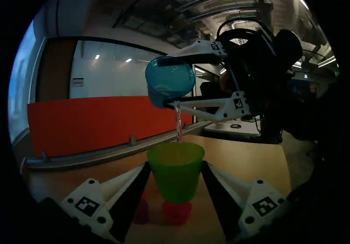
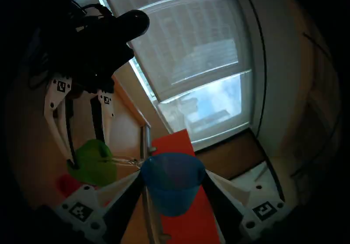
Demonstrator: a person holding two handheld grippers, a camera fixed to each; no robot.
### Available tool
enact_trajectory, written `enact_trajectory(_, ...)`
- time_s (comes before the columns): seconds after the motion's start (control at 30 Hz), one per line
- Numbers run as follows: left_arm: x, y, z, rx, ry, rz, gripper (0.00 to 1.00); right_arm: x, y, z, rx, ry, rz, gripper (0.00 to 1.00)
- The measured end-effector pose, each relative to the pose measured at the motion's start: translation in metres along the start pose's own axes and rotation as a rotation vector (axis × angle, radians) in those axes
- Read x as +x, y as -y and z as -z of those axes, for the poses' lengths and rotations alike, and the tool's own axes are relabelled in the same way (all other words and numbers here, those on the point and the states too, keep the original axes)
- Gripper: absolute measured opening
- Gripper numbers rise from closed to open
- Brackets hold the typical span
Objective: Pour water
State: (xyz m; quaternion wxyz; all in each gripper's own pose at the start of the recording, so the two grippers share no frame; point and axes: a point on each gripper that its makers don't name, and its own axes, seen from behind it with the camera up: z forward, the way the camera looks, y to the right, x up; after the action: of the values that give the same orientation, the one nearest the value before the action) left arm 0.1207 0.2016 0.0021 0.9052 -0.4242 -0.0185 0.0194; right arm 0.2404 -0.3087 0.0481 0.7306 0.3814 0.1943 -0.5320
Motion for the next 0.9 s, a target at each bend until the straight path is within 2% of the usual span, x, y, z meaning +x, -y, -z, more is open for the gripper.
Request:
enact_trajectory(0.53, -0.001, -0.002, -0.003, -0.001, 0.004, -0.003, 0.84, 0.001, -0.008, 0.004, -0.028, -0.007, 0.053, 0.91)
enact_trajectory(0.9, -0.001, -0.005, -0.004, -0.007, 0.003, -0.003, 0.84, 0.0, -0.013, 0.005, -0.041, -0.004, 0.064, 0.91)
